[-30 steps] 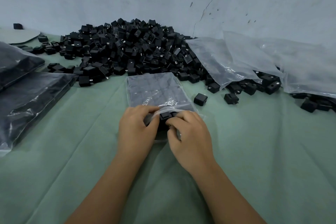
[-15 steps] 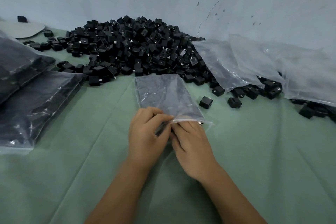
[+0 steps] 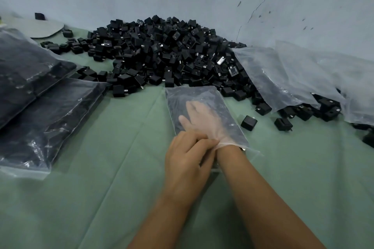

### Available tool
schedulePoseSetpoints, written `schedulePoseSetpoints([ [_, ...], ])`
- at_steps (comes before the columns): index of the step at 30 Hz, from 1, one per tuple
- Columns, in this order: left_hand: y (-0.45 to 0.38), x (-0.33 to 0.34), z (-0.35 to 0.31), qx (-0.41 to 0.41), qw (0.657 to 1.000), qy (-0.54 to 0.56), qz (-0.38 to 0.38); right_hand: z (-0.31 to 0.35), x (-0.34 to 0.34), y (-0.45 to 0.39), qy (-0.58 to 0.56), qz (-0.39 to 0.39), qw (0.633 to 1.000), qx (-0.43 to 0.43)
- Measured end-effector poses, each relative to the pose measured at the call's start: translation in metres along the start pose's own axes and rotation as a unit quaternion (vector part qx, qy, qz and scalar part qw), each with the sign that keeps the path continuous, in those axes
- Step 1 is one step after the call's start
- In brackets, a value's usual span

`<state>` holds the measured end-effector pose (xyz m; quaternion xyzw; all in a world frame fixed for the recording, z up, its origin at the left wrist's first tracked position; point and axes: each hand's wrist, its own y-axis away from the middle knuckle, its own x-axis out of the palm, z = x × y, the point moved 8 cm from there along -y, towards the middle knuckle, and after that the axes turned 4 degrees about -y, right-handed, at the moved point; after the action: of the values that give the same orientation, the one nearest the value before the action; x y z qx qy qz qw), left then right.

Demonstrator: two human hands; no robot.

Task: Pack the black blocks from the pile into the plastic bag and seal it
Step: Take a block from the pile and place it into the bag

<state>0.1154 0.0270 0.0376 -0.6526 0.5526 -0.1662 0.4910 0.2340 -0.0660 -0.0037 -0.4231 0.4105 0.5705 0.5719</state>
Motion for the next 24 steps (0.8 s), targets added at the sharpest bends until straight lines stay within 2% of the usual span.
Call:
schedulePoseSetpoints([
  [5, 0.002, 0.001, 0.002, -0.005, 1.0, 0.008, -0.009, 0.005, -0.002, -0.02, -0.01, -0.051, 0.999, 0.001],
  [13, 0.004, -0.001, 0.004, -0.011, 1.0, 0.003, -0.022, 0.009, -0.01, -0.025, -0.021, -0.069, 0.997, 0.014],
  [19, 0.002, 0.002, 0.001, -0.011, 0.999, 0.033, -0.013, 0.007, -0.004, -0.017, 0.013, -0.096, 0.995, 0.03],
  [24, 0.003, 0.003, 0.0, -0.001, 0.999, 0.049, -0.012, 0.004, 0.001, -0.017, -0.04, -0.078, 0.995, 0.044],
])
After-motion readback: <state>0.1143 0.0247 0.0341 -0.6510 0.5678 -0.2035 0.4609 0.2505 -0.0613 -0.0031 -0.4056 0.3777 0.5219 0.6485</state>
